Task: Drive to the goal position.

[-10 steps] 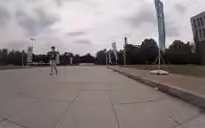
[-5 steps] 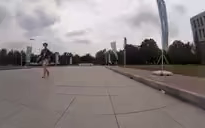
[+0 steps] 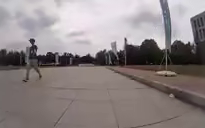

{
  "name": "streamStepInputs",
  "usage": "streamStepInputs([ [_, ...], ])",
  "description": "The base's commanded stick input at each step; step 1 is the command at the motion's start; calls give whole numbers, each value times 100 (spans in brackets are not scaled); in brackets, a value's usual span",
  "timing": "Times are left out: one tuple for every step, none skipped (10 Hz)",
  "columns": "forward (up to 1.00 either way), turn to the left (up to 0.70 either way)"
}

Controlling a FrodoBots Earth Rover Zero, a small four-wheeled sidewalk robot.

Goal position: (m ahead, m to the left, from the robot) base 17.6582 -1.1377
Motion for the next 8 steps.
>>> streamStepInputs([
  [60,0],
  [60,0],
  [60,0],
  [60,0],
  [60,0],
  [60,0],
  [60,0],
  [60,0],
])
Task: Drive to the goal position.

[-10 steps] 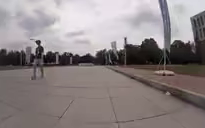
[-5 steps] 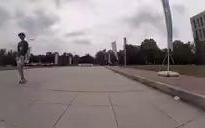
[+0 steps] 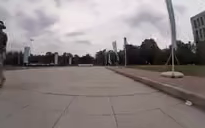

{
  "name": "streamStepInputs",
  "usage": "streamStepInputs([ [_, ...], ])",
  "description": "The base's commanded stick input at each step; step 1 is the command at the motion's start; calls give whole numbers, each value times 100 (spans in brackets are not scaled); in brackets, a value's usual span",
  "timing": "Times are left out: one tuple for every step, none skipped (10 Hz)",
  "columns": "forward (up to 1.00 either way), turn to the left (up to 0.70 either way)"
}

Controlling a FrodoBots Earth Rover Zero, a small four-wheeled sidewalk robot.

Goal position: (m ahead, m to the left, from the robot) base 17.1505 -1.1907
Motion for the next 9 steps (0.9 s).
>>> streamStepInputs([
  [60,0],
  [60,0],
  [60,0],
  [60,0],
  [60,0],
  [60,0],
  [60,0],
  [60,0],
  [60,0],
])
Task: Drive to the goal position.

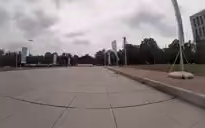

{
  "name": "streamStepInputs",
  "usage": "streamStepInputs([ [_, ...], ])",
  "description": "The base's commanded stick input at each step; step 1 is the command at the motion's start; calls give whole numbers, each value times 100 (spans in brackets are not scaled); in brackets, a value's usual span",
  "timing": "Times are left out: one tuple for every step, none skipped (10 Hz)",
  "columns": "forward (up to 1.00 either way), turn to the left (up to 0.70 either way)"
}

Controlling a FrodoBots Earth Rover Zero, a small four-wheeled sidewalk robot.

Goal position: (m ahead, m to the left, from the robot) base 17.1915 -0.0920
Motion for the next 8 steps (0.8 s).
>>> streamStepInputs([
  [60,0],
  [60,0],
  [60,0],
  [60,0],
  [60,0],
  [60,0],
  [60,0],
  [60,0],
])
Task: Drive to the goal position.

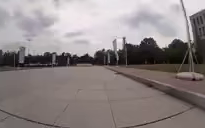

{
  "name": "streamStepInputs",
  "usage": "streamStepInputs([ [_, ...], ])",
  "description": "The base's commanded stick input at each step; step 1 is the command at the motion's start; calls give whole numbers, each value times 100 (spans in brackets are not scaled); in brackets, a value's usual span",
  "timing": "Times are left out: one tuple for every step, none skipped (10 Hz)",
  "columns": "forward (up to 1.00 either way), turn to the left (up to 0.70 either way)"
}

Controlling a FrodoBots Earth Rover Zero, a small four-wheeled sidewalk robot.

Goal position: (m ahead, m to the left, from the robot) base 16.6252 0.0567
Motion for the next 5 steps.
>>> streamStepInputs([
  [60,0],
  [60,0],
  [60,0],
  [60,0],
  [60,0],
])
